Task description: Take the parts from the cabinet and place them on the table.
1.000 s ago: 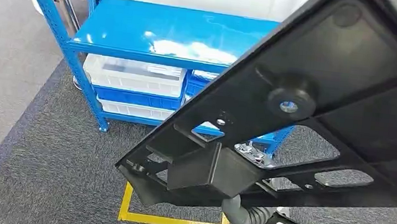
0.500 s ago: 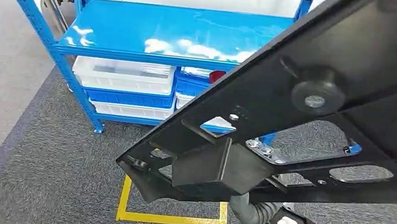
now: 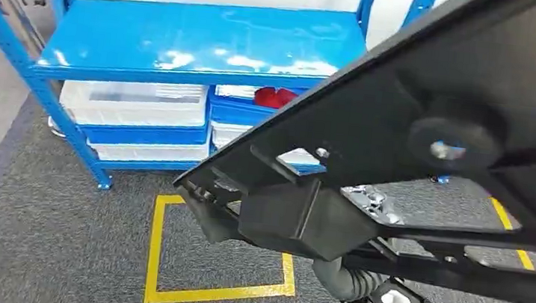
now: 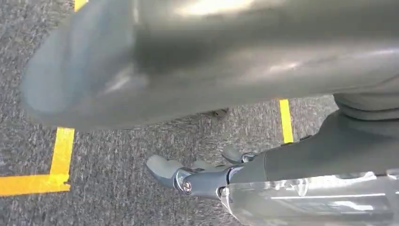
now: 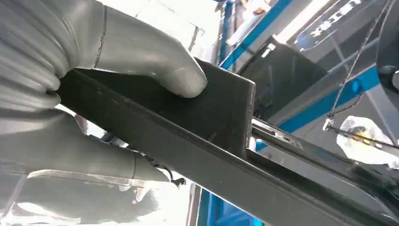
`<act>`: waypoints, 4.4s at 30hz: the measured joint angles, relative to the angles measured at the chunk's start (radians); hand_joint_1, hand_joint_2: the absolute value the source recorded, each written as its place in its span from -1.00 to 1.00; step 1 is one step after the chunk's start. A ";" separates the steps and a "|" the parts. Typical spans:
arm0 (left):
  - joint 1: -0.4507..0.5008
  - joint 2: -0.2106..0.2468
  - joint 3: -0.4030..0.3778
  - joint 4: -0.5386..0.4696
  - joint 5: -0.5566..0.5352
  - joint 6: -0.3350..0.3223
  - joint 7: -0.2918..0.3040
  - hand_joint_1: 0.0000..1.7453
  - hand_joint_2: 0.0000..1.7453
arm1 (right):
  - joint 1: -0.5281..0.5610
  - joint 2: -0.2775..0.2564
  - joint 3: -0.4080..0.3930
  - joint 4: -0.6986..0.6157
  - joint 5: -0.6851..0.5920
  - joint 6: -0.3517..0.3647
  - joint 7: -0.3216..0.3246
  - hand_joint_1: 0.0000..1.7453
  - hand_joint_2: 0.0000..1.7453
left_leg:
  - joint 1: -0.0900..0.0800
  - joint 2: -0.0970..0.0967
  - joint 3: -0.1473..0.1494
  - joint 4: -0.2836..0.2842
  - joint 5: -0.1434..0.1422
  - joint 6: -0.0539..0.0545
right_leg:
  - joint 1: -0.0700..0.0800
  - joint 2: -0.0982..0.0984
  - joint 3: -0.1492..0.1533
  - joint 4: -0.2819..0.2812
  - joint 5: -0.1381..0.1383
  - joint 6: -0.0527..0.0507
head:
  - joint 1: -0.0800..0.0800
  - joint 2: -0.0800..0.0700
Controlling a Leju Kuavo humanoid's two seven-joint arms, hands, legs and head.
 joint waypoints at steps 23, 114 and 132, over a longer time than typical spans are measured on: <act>0.006 -0.019 0.027 0.000 0.015 0.133 0.003 -1.00 -1.00 | -0.058 -0.080 0.097 -0.019 -0.011 -0.094 0.000 1.00 1.00 | 0.007 -0.089 0.000 0.005 -0.006 -0.012 | 0.011 0.128 0.091 -0.236 0.096 -0.022 | 0.000 0.000; 0.016 0.035 0.060 -0.001 -0.029 0.119 0.120 -1.00 -1.00 | 0.108 -0.004 -0.094 -0.061 0.065 -0.026 0.000 1.00 1.00 | -0.006 -0.098 0.000 -0.001 -0.006 -0.016 | 0.012 0.131 0.111 -0.245 0.073 -0.033 | 0.000 0.000; 0.014 0.030 0.062 -0.001 -0.025 0.114 0.101 -1.00 -1.00 | 0.071 0.008 -0.092 -0.034 0.045 -0.018 0.000 1.00 1.00 | -0.008 -0.030 -0.015 0.088 -0.092 -0.040 | 0.012 -0.020 0.122 -0.257 0.069 -0.068 | 0.000 0.000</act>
